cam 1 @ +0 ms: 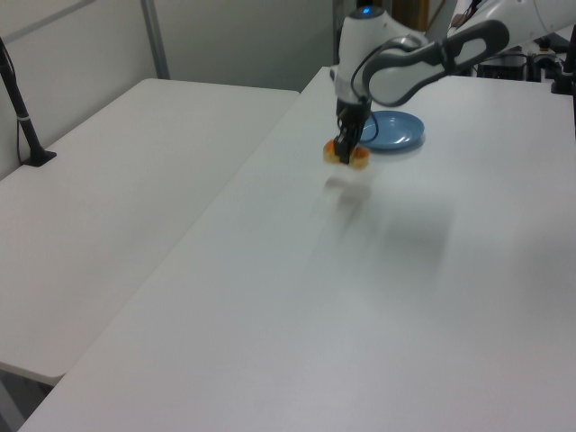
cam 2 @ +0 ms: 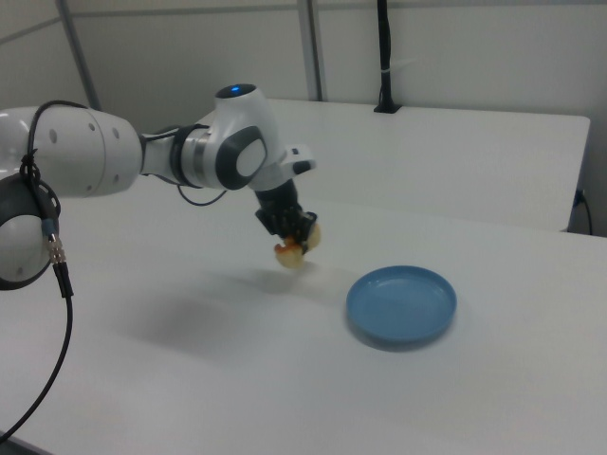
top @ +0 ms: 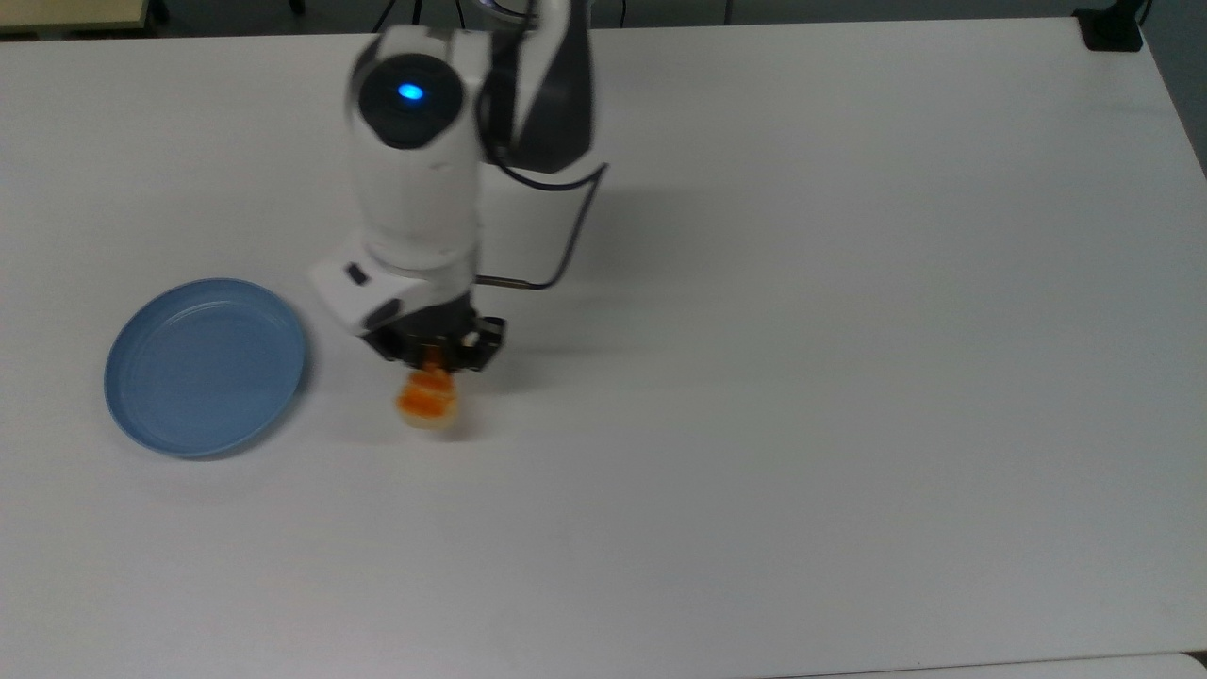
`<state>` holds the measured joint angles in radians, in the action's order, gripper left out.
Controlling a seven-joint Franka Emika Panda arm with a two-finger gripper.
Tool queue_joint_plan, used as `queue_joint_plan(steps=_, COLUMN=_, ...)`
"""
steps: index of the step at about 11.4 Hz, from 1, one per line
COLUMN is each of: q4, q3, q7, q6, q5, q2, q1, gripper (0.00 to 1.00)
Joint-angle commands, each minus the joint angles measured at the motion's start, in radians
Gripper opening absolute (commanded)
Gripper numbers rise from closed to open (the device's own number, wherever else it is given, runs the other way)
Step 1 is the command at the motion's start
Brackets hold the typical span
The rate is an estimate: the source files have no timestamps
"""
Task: Put the bread onto the plate
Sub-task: 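Lift the held bread roll and carry it over the blue plate, then lower the bread roll onto the plate and open the gripper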
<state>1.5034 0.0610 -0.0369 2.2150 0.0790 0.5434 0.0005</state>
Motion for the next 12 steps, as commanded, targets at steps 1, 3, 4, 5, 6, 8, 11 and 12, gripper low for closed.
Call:
queue_joint_plan(steps=1, q4=-0.018, q3=-0.001, q7=0.216, q6=-0.014, q5=0.013, q2=-0.022, q1=-0.138, gripper=0.24)
queue_joint_plan(steps=3, q4=-0.02, q3=-0.003, q7=0.38, q6=-0.002, q5=0.012, q2=-0.014, q1=-0.221, gripper=0.29)
queue_joint_plan(steps=4, q4=-0.02, q3=-0.001, q7=0.452, q6=0.003, q5=0.013, q2=-0.001, q1=-0.247, gripper=0.3)
queue_joint_plan(steps=5, q4=-0.02, q3=-0.001, q7=0.494, q6=0.034, q5=0.013, q2=0.018, q1=-0.27, gripper=0.33)
queue_joint_plan(steps=6, q4=-0.019, q3=-0.001, q7=0.502, q6=0.082, q5=0.015, q2=0.038, q1=-0.283, gripper=0.36)
queue_joint_plan(steps=8, q4=-0.018, q3=-0.001, q7=0.497, q6=0.15, q5=0.015, q2=0.081, q1=-0.297, gripper=0.44)
queue_joint_plan(steps=11, q4=-0.015, q3=0.0, q7=0.494, q6=0.175, q5=0.015, q2=0.095, q1=-0.297, gripper=1.0)
queue_joint_plan(steps=12, q4=-0.014, q3=0.0, q7=0.493, q6=0.173, q5=0.015, q2=0.093, q1=-0.29, gripper=1.0)
